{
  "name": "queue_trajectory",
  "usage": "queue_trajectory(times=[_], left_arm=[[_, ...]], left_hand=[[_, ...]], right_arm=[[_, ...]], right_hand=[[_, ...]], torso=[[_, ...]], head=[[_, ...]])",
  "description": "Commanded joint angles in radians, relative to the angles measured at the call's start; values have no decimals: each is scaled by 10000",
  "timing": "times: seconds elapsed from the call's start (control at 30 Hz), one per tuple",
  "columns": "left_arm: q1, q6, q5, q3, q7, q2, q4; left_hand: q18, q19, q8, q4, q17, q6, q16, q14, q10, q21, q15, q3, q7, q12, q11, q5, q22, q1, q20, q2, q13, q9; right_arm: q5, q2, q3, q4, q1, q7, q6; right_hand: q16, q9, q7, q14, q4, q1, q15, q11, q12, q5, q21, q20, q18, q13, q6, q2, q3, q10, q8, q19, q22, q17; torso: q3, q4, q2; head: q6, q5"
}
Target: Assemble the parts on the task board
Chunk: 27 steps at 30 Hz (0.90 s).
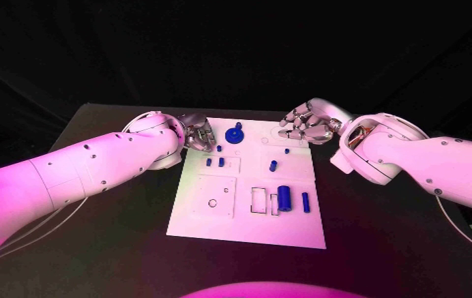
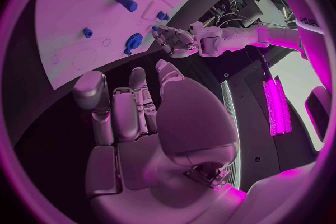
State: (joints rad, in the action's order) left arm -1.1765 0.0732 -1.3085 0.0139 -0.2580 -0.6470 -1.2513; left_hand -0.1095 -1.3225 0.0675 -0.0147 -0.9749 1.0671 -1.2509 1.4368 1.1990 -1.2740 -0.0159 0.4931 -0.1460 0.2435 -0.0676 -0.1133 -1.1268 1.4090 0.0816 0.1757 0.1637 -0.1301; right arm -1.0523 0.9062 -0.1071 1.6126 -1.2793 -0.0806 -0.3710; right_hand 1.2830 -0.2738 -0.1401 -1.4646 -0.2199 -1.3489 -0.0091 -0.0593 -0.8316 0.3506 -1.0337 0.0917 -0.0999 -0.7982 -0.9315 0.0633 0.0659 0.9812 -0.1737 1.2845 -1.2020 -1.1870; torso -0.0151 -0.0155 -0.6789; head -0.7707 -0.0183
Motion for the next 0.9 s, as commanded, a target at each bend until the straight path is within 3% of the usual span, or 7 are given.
queue_trajectory(times=[0.03,0.2,0.3,0.47,0.53,0.63,0.9], left_arm=[[-8,804,501,53,671,-185,-136],[-34,1690,1736,193,1500,-765,-588],[-90,2250,3641,266,2031,-1309,-1049],[-162,2447,7328,314,3103,-1990,-1680],[-176,2265,8663,321,3770,-2192,-1911],[-184,2015,9715,326,4462,-2393,-2206],[-182,1817,11148,327,5135,-2657,-2759]], left_hand=[[39,91,71,-23,85,147,83,-55,30,98,55,68,37,-39,18,-15,129,49,6,28,29,-1],[-143,594,150,-69,964,327,649,-373,37,726,34,74,69,-51,39,-32,964,-91,-9,67,76,-6],[-410,1399,182,-51,2274,401,1602,-933,-82,1789,65,126,43,-98,0,-26,2288,-103,1,53,102,7],[-748,2553,168,-62,4254,352,3211,-1870,-281,3541,141,58,-20,-77,-64,2,4248,-202,68,-13,163,58],[-734,2685,122,-324,4396,217,3458,-2096,-544,3841,247,-226,-71,-132,-138,28,4429,-598,158,-27,146,95],[-742,2740,109,-424,4514,117,3624,-2223,-679,4116,299,-516,-100,-91,-189,40,4609,-755,220,-20,165,120],[-748,2649,143,-539,4703,6,3805,-2298,-818,4570,330,-1084,-128,83,-237,36,4939,-836,278,-126,232,154]], right_arm=[[-281,-15,0,-120,5,-96,308],[-1582,-59,-5,-370,6,-308,718],[-3118,-125,-28,-466,18,-649,985],[-4834,-314,-80,-617,102,-1228,1157],[-5369,-399,-101,-683,144,-1447,1175],[-5970,-499,-119,-754,226,-1707,1116],[-6629,-793,-148,-943,438,-1995,1117]], right_hand=[[-544,14,-102,-7,346,-764,-35,-20,1487,-378,395,-32,-236,1172,-104,-29,475,-281,-48,-143,229,585],[-392,78,-64,-225,673,-1362,-36,-74,3482,-574,57,-4,-145,2908,-508,255,1229,49,-49,172,-63,369],[-240,186,25,-301,769,-1392,-1,-46,4498,-638,-193,-11,-98,3873,-814,500,1627,402,99,344,-299,192],[4,320,-6,-387,764,-1305,70,-137,5254,-890,-751,25,27,4612,-887,672,1979,384,349,651,-725,-75],[34,387,-25,-388,764,-1289,94,-197,5496,-1263,-865,57,51,4928,-919,762,2269,469,474,713,-837,-94],[111,428,-68,-407,738,-1209,122,-247,5626,-1286,-1001,68,77,5091,-904,870,2384,461,558,781,-944,-177],[373,549,-220,-455,762,-1066,197,-366,5955,-1254,-1375,154,152,5590,-901,1156,2882,474,810,970,-1251,-439]], torso=[[-5,11,11],[1,-14,17],[17,-20,13],[-13,-3,26],[-1,-12,12],[-15,-42,6],[-29,-33,4]], head=[[15,25],[45,129],[110,321],[152,489],[146,505],[122,540],[71,608]])
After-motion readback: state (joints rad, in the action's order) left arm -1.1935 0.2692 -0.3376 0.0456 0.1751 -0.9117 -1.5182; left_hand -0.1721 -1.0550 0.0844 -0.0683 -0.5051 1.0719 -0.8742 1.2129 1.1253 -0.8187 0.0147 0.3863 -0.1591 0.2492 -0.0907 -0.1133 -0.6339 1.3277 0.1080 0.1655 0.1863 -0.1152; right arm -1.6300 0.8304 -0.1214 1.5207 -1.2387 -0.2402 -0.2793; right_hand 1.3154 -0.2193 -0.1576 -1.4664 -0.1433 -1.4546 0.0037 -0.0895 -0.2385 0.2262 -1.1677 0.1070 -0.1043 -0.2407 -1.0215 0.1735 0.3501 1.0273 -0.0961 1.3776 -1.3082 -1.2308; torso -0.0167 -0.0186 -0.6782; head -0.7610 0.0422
